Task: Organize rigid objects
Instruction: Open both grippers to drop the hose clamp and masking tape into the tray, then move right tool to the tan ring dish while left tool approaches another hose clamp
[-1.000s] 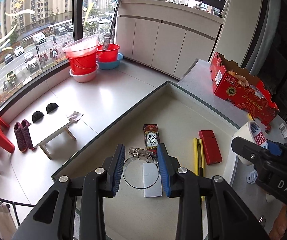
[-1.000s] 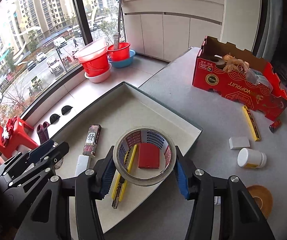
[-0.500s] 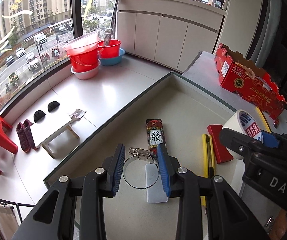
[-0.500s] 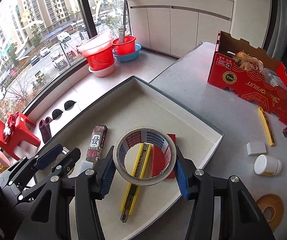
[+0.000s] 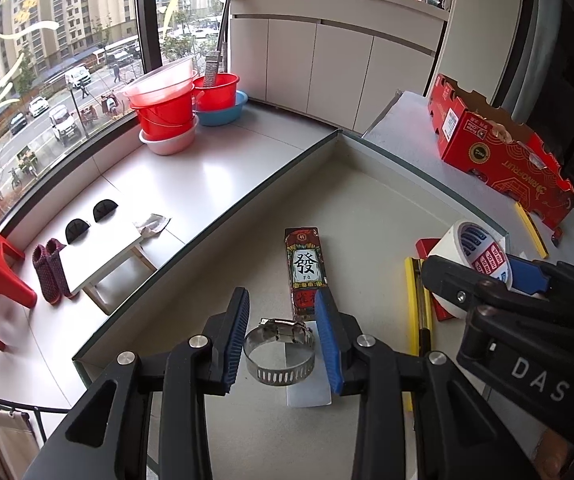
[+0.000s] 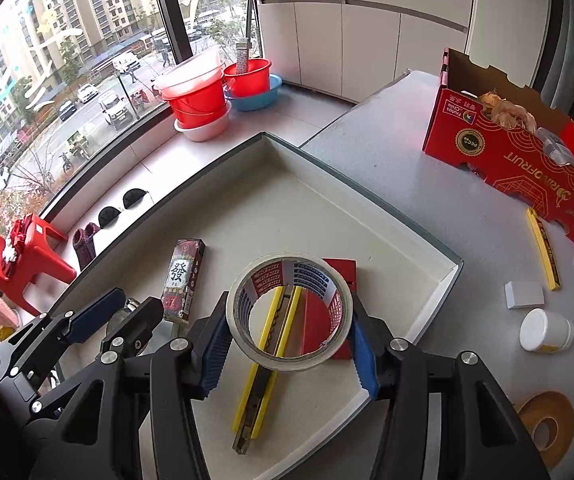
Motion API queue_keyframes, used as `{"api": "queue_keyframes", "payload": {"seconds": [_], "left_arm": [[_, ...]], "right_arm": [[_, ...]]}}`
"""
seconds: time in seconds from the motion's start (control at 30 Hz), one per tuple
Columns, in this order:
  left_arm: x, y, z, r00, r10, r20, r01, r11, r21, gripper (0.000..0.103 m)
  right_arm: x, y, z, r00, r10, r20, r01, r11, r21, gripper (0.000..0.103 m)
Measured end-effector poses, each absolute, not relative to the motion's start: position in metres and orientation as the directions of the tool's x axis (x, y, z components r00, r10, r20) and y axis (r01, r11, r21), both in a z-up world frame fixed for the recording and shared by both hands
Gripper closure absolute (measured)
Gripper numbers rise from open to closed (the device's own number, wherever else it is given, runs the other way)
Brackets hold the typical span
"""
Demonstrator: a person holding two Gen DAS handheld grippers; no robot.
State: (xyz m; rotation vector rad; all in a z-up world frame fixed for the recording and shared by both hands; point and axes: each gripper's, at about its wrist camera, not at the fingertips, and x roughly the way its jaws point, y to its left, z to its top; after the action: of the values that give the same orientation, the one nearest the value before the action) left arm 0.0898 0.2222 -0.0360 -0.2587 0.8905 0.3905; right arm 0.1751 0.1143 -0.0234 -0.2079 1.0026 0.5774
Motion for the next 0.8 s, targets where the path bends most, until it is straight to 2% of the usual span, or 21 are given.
{"api": "queue_keyframes", "payload": {"seconds": [0.03, 0.07, 0.1, 0.13, 0.17, 0.2, 0.27, 0.47, 0.8], "left_arm": [[0.089, 0.222, -0.035, 0.571, 0.219, -0.791, -0.432, 0.900, -0.062, 0.050], [0.088, 0.222, -0.034, 0.575, 0.221, -0.788, -0.434, 0.899, -0.065, 0.031], [0.087, 0.222, -0.033, 0.582, 0.222, -0.782, -0.436, 0.897, -0.069, 0.022], [0.085, 0.222, -0.031, 0.594, 0.222, -0.773, -0.435, 0.897, -0.076, 0.017], [0.084, 0.221, -0.030, 0.598, 0.220, -0.771, -0.431, 0.899, -0.078, 0.016], [0.085, 0.220, -0.030, 0.593, 0.221, -0.774, -0.429, 0.901, -0.072, 0.014], [0.086, 0.217, -0.030, 0.572, 0.232, -0.787, -0.429, 0.902, -0.046, 0.000], [0.073, 0.211, -0.019, 0.619, 0.219, -0.754, -0.418, 0.905, -0.081, 0.000], [0.047, 0.182, -0.009, 0.628, 0.173, -0.759, -0.369, 0.925, -0.095, 0.000]], "right_arm": [[0.175, 0.114, -0.022, 0.409, 0.361, -0.838, -0.546, 0.833, 0.092, 0.048], [0.174, 0.113, -0.020, 0.417, 0.362, -0.834, -0.547, 0.833, 0.088, 0.042], [0.172, 0.111, -0.017, 0.431, 0.364, -0.826, -0.546, 0.834, 0.082, 0.026], [0.170, 0.109, -0.013, 0.450, 0.372, -0.812, -0.547, 0.833, 0.079, 0.018], [0.167, 0.107, -0.008, 0.470, 0.383, -0.796, -0.552, 0.831, 0.074, 0.015], [0.165, 0.106, -0.004, 0.486, 0.386, -0.784, -0.556, 0.829, 0.063, 0.015], [0.162, 0.105, 0.004, 0.508, 0.379, -0.774, -0.563, 0.826, 0.035, 0.015], [0.150, 0.087, 0.017, 0.509, 0.385, -0.770, -0.559, 0.828, 0.045, 0.015], [0.118, 0.015, 0.024, 0.495, 0.396, -0.773, -0.465, 0.872, 0.149, 0.015]]}}
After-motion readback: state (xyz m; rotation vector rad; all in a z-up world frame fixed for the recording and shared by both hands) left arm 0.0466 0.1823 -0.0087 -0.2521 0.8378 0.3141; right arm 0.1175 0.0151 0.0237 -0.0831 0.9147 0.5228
